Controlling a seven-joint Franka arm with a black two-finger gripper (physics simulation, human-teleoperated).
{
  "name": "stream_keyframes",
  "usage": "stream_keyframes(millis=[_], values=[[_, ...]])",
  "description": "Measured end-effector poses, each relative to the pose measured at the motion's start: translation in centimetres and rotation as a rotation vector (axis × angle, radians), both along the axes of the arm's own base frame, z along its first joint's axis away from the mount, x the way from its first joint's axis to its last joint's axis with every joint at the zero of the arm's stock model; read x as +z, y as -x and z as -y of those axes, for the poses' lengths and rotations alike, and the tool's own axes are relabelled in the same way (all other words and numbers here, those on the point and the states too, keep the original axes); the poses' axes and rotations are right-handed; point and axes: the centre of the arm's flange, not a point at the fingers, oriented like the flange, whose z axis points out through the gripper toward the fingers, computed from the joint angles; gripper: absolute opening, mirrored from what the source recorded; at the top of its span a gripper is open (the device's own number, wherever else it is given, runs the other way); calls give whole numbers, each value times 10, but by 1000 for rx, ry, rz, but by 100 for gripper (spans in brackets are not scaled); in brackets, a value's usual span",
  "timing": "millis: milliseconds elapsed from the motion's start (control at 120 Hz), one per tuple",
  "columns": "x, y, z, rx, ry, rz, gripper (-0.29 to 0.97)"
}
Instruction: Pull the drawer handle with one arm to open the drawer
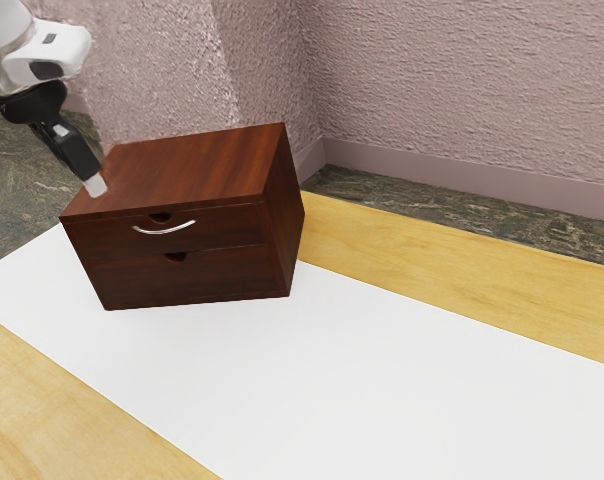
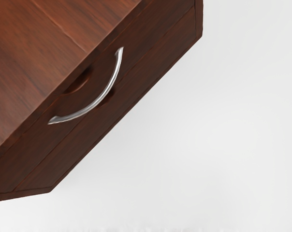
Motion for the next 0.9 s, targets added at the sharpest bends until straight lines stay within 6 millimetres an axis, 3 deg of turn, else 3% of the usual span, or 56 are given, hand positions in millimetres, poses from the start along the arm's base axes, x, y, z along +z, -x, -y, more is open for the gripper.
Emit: stream_keyframes(millis=[33, 75, 167, 217, 317, 592, 900], values=[[-5, 12, -19, -15, -13, 13, 68], [-17, 29, -28, -56, -37, 20, 68], [-52, 58, -16, -191, -127, 60, 68], [-66, 64, -16, -249, -180, 81, 68], [-96, 52, -2, -395, -261, 131, 65], [-112, 15, 27, -656, -387, 218, 55], [-138, -17, 23, -727, -381, 179, 48]])
